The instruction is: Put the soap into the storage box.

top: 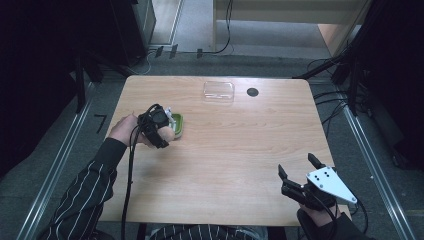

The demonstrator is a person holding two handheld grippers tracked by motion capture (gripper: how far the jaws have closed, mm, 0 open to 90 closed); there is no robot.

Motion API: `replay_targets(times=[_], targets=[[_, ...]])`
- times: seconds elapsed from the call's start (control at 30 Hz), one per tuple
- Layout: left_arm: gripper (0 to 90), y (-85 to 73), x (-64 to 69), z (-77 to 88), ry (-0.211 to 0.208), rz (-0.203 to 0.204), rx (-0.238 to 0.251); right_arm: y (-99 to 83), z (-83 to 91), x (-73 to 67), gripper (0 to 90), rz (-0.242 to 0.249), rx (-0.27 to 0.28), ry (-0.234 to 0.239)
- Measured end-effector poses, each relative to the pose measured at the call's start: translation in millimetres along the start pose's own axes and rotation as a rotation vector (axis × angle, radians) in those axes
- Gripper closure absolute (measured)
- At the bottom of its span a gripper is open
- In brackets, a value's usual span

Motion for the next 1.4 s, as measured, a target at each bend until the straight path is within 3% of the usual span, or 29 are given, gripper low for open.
replay_targets(times=[0.2,0.4,0.93,1.07,1.2,1.4], targets=[[33.9,-2.3,-6.3,-3.4,0.005,-0.017,-0.016,-0.1,-0.2,0.2,13.4,0.004,-0.001,0.000],[33.9,2.2,-18.1,1.8,0.029,-0.006,0.017,-0.1,-0.2,0.2,13.4,0.003,-0.001,0.001],[33.9,1.7,-41.5,-4.6,0.053,0.001,0.011,-0.2,-1.3,-1.1,13.4,0.006,-0.004,0.004],[33.9,2.0,-46.3,-9.2,0.056,-0.013,0.016,-0.2,-1.7,-1.2,13.4,0.005,-0.003,0.004],[33.9,8.5,-51.3,-8.8,0.051,-0.012,0.061,-0.2,-2.0,-1.7,13.4,0.006,-0.006,0.006],[33.9,10.9,-53.9,-18.9,0.046,-0.047,0.045,-0.4,-1.8,-1.4,13.4,0.005,-0.007,0.004]])
Point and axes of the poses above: each handheld gripper's, and its own axes: z roughly backward along the jaws, y roughly out of its top, x roughly to its right, the point moved 8 cm from there along -z, roughly forward along the jaws, and after that the axes turned 13 degrees about x, right-handed, at the moved point
